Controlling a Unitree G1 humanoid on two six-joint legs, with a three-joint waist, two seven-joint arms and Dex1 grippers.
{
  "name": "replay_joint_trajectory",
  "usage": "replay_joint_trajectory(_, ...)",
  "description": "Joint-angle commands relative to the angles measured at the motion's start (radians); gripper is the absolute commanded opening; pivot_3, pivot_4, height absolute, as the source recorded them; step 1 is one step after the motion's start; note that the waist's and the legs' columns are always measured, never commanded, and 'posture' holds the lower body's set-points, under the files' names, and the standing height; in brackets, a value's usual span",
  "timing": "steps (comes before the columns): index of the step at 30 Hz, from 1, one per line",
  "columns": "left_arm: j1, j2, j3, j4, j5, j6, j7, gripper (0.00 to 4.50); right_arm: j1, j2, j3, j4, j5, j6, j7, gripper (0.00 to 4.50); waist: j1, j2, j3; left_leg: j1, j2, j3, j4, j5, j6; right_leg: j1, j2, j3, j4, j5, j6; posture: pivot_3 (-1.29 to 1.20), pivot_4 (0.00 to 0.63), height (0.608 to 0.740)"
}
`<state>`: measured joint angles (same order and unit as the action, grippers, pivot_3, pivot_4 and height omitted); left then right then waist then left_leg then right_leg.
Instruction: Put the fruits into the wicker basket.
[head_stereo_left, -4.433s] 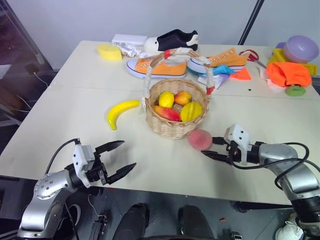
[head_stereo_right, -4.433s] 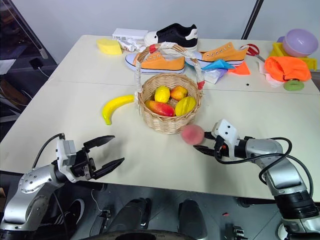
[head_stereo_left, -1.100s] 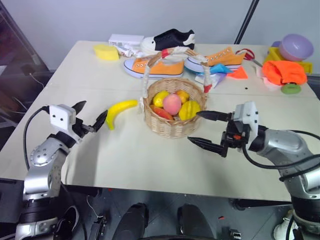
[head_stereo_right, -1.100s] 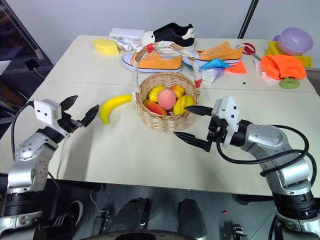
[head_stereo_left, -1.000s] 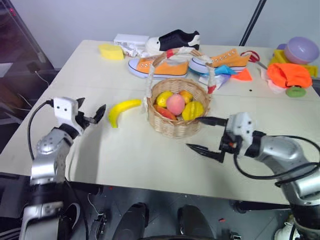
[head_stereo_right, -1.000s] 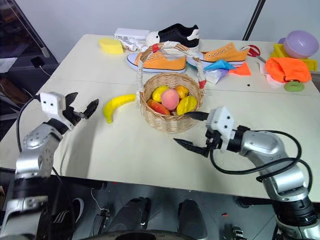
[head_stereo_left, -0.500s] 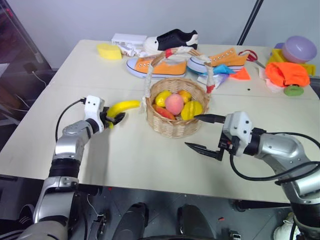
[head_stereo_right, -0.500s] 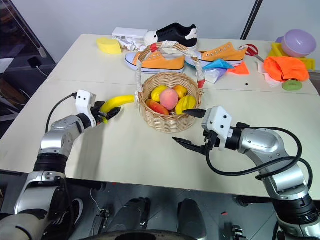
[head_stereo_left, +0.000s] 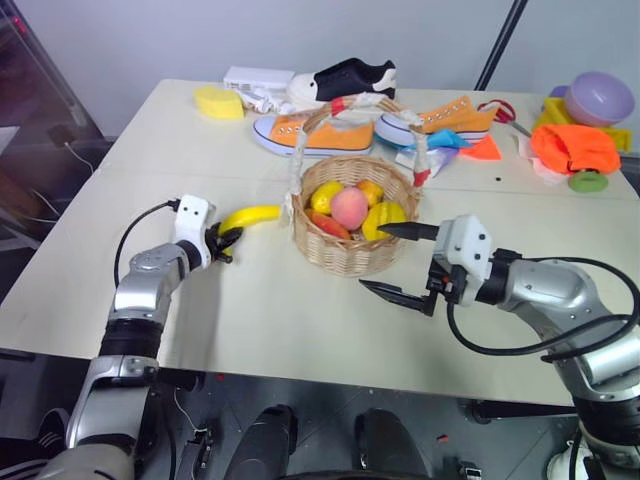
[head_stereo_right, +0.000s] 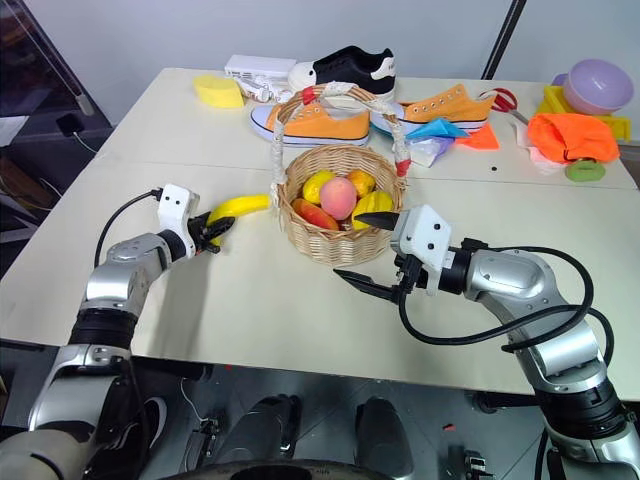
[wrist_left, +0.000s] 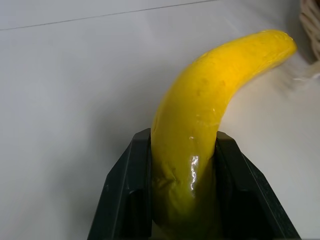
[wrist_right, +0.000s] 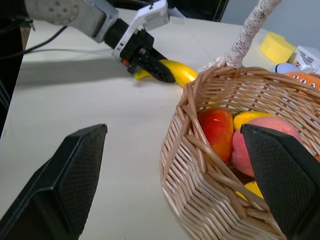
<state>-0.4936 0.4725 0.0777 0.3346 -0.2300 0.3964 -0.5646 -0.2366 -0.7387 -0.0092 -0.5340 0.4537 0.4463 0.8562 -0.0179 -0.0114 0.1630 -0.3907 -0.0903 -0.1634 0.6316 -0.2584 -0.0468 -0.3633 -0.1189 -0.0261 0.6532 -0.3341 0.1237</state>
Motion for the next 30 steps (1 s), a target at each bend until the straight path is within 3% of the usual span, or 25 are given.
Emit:
replay_joint_trajectory(1,0.066,0.060,0.092,-0.139,-0.022,0.002,0.014,0.95,0.002,-0.002,-0.028,-0.004,0.009,-0.026,0.010,4.50,-0.003,0.000,0.000,0.000,0.000,0.000,0.000,0.000,0.000,0.000,0.000,0.000,0.000,0.000,0.000,0.00,0.150,0.740)
replay_joint_trajectory(6,0.228,0.052,0.245,-0.466,-0.333,0.151,-0.114,0.95,0.008,0.013,-0.059,0.037,0.019,-0.061,0.018,4.50,0.007,0.000,0.000,0.000,0.000,0.000,0.000,0.000,0.000,0.000,-0.001,0.001,0.000,0.000,0.000,0.00,0.150,0.740)
replay_joint_trajectory(11,0.487,0.099,0.448,-0.769,-0.783,0.304,-0.283,0.95,0.015,0.016,-0.154,0.154,0.052,-0.136,0.068,4.50,0.001,0.000,0.000,-0.001,0.000,0.001,0.000,0.000,0.001,0.000,-0.001,0.003,-0.002,0.000,0.000,0.00,0.150,0.740)
replay_joint_trajectory(14,0.470,0.086,0.357,-0.820,-0.758,0.302,-0.212,0.95,0.025,0.003,-0.180,0.201,0.050,-0.167,0.097,4.50,0.011,0.004,-0.001,0.000,0.002,0.001,-0.001,0.000,0.001,0.001,-0.001,0.003,-0.002,0.000,-0.001,0.00,0.150,0.740)
replay_joint_trajectory(17,0.291,-0.056,0.192,-0.800,-0.651,0.289,0.022,0.95,0.013,-0.002,-0.215,0.263,0.041,-0.204,0.101,4.50,0.035,0.006,0.000,0.001,0.000,0.000,0.001,-0.003,0.005,0.003,0.000,0.002,-0.002,0.002,-0.002,0.00,0.150,0.740)
replay_joint_trajectory(21,0.175,-0.151,0.004,-0.811,-0.573,0.338,0.120,0.95,0.032,-0.012,-0.237,0.282,0.036,-0.224,0.103,4.50,0.028,0.004,0.000,0.000,-0.001,0.001,0.006,0.000,0.003,0.006,0.000,0.002,-0.006,0.006,0.002,0.00,0.150,0.740)
replay_joint_trajectory(25,0.114,-0.224,-0.033,-0.760,-0.523,0.325,0.222,0.95,0.054,-0.004,-0.240,0.257,0.028,-0.236,0.083,4.50,0.000,0.004,0.000,0.000,0.001,0.008,0.002,-0.001,0.004,0.001,0.001,0.007,-0.006,0.006,0.002,0.00,0.150,0.740)
replay_joint_trajectory(30,-0.003,-0.289,-0.051,-0.647,-0.451,0.291,0.279,0.95,0.079,0.018,-0.226,0.241,0.014,-0.248,0.053,4.50,0.007,0.003,0.000,0.001,0.002,0.017,0.003,0.000,0.003,-0.001,0.002,0.012,-0.003,0.007,0.003,0.00,0.150,0.740)
